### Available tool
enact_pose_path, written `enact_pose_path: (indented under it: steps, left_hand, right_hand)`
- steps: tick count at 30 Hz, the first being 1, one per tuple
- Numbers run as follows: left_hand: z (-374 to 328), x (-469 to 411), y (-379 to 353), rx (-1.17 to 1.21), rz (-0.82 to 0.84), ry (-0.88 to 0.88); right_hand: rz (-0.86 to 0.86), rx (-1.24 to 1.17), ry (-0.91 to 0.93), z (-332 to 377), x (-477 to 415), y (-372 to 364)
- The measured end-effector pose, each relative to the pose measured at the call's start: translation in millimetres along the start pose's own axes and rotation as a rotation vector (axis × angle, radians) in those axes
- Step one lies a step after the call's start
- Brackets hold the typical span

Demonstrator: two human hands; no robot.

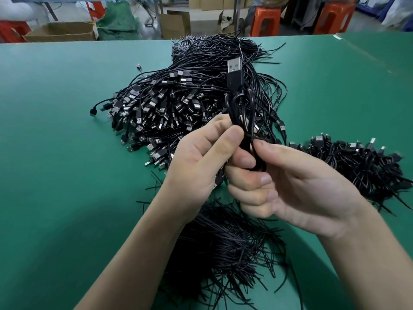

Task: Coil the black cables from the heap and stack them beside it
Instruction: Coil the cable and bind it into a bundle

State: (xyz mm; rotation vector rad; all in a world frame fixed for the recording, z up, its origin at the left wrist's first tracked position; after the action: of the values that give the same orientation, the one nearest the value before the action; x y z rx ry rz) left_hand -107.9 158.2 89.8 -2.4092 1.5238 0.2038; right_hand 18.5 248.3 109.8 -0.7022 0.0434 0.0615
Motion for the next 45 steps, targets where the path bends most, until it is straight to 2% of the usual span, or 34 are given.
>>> enact_pose_path:
  steps: [4, 10, 14, 18, 21, 23, 27, 31, 34, 36, 39, 41, 43, 45]
  left_hand:
    - [1, 0, 1, 0.044, 0.014, -0.023]
    - [4, 0, -1, 0.055, 0.011, -0.015]
    - [2, 1, -5, 0.060, -0.015, 0.004]
    - [-1, 1, -5, 0.045, -0.015, 0.030]
    - [-2, -1, -3, 0.016, -0.032, -0.011]
    - [-3, -2, -1, -0.054, -0.046, -0.006]
    - [-3, -2, 4, -0.161, -0.017, 0.113]
    - [-5, 0, 3, -0.129, 0.082, 0.270]
    - [-3, 0, 2, -0.088, 0.078, 0.321]
    - [1, 0, 0, -0.079, 0.060, 0.305]
    - [4, 0, -6, -0.204, 0.006, 0.098]
    - [6, 1, -8, -0.403, -0.132, -0.092]
    - [7, 4, -10, -0.619, -0.232, -0.267]
    - [10, 7, -11, -0.701, -0.246, -0.345]
  right_hand:
    - [-0.084, 0.093, 0.029, 0, -1, 3]
    - [-0.112, 0.164, -0.012, 2, 1, 5]
    - [-0.226, 0.270, 0.021, 0, -1, 1]
    - [-0.414, 0.674, 0.156, 3, 0, 2]
    - [-0.607, 1.111, 0.359, 6, -1, 4]
    - [-0.697, 1.302, 0.503, 3, -2, 4]
    - [-0.646, 1.528, 0.753, 7, 0, 1]
    - [-0.608, 1.733, 0.828, 8, 2, 3]
    - [-0.648, 1.730, 0.832, 4, 2, 4]
    - [-0.735, 1.620, 0.818, 2, 0, 5]
    - [-0.873, 1.211, 0.796, -3, -6, 6]
    - [-0.933, 0.919, 0.756, -7, -9, 5]
    - [-0.935, 0.643, 0.669, -11, -12, 6]
    - [-0.931, 0.434, 0.583, -14, -13, 8]
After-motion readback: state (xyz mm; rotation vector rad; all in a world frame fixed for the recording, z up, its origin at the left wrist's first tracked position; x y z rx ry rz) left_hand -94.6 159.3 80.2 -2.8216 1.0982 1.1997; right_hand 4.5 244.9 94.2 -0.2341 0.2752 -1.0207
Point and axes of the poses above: each hand's wrist, its own x-axis away from the middle knuckle, its own y-axis out of the back of the hand, z = x × y, the point moved 1 cm from there along -x, towards the middle knuckle, and after that the axes turned 3 degrees about y, right-handed, at the moved point
